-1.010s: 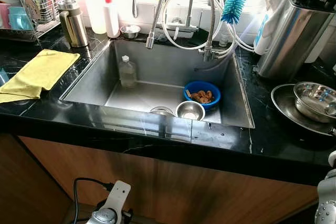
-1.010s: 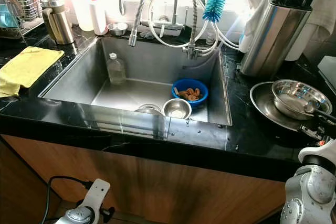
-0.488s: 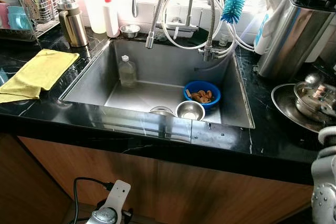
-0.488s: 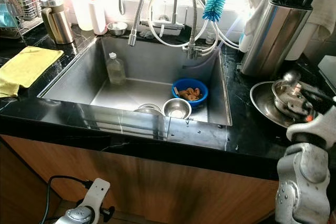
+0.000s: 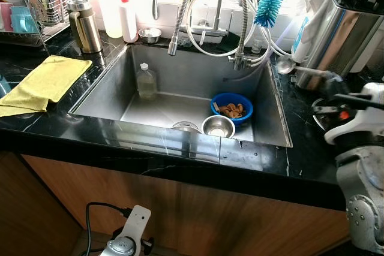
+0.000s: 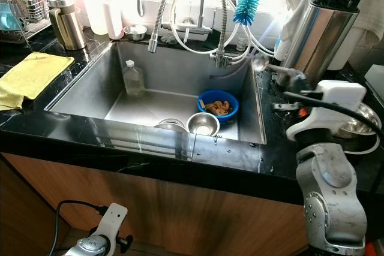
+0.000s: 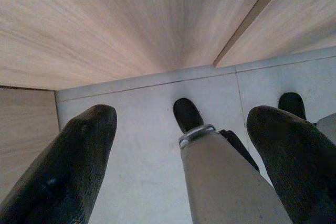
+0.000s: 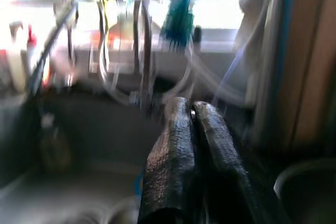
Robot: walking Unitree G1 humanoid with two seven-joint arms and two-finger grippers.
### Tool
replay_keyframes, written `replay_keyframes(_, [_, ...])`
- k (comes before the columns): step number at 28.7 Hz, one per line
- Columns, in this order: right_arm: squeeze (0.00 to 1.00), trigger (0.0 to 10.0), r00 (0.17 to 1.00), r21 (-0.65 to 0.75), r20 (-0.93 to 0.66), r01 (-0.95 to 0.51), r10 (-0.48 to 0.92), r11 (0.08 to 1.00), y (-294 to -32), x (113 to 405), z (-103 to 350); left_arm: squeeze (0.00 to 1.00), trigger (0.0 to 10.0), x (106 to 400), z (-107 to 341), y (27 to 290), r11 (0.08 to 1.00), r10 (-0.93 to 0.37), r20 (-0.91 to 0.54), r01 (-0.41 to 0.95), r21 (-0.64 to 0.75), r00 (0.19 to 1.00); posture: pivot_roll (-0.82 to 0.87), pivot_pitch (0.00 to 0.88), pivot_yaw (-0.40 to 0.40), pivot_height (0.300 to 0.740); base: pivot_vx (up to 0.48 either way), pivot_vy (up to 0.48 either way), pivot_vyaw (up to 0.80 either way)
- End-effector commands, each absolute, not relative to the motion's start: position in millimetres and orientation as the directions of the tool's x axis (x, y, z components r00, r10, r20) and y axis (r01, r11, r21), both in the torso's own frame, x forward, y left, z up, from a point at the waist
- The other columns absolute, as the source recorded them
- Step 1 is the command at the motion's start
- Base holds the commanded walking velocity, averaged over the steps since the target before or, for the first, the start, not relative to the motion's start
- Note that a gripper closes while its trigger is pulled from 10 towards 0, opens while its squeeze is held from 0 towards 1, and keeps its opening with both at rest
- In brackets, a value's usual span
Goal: Kitchen organization
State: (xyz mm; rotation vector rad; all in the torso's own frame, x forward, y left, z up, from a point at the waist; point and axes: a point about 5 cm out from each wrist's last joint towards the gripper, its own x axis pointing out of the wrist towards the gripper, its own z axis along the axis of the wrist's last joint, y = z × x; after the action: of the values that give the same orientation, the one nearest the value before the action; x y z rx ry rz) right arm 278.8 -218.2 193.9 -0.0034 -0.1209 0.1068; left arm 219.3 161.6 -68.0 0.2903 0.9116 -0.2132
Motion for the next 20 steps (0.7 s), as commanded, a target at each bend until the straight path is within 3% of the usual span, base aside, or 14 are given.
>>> replay_keyframes(1, [0.00, 10.0, 0.987, -0.030, 0.039, -0.153, 0.154, 0.988, -218, 284, 177, 0.00, 10.0, 222, -67, 162, 0.945, -0.048, -0.798, 0.287, 0.160, 0.601, 0.04, 0.003, -0.073, 0.736, 0.000, 0.000, 0.00])
replay_keyframes(20, [0.00, 10.0, 0.966, 0.001, -0.120, -0.230, 0.229, 0.973, -231, 324, 140, 0.00, 10.0, 221, -67, 160, 0.948, -0.047, -0.797, 0.279, 0.155, 0.603, 0.06, 0.000, -0.082, 0.736, 0.000, 0.000, 0.00])
